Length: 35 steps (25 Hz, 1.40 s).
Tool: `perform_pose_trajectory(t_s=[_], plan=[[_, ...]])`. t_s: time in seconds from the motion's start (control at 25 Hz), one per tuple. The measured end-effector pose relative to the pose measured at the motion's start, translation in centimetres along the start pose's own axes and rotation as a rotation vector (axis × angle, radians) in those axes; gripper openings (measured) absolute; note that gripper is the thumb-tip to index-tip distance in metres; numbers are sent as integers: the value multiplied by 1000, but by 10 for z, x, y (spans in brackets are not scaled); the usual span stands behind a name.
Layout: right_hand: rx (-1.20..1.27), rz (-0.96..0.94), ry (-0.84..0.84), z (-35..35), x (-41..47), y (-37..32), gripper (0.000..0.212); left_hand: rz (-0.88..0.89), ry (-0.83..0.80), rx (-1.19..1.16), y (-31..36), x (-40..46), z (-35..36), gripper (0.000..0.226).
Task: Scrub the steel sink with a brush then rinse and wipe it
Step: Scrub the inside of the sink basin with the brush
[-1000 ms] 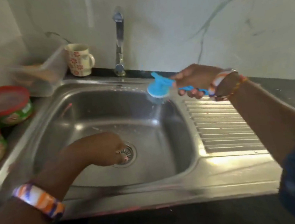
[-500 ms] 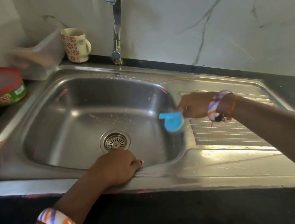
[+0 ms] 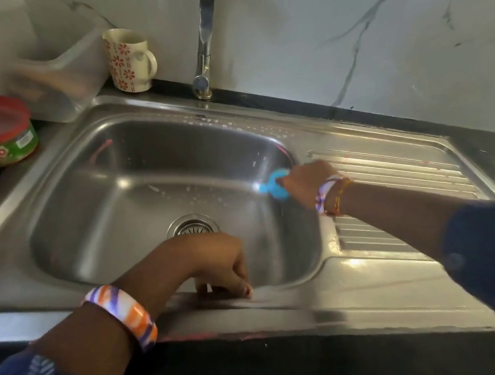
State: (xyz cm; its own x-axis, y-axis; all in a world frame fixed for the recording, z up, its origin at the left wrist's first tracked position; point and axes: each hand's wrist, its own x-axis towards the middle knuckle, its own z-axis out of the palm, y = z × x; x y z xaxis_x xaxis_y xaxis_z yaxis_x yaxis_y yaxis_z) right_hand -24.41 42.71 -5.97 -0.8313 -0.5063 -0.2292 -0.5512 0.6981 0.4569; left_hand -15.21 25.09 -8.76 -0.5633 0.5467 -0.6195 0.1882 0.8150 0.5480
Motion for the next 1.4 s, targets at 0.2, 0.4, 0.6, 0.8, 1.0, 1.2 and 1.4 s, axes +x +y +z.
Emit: perform_pose_trajectory(t_s=[0.2,0.4,0.6,0.8,1.0,1.2,1.4], plan=[[20,-24,-87,13,10,-14,35,54,-166,-121,-18,14,-11,33],[-134,100,37,13,52,5,37,117,-209,-61,-40,21,-38,33],[-106,103,39,14,56,1,35,-13,462,128,-92,18,-113,37],[-120,97,34,16,56,-1,38,-102,666,274,-121,47,-167,61],[-79,174,44,10,53,-3,38,-161,660,426,-125,84,-180,80],[-145,177,43,12,65,-6,31,-193,706,463,-132,92,-173,78],[5,202,-46,16,73,-12,36,-206,751,498,-138,98,-169,80]])
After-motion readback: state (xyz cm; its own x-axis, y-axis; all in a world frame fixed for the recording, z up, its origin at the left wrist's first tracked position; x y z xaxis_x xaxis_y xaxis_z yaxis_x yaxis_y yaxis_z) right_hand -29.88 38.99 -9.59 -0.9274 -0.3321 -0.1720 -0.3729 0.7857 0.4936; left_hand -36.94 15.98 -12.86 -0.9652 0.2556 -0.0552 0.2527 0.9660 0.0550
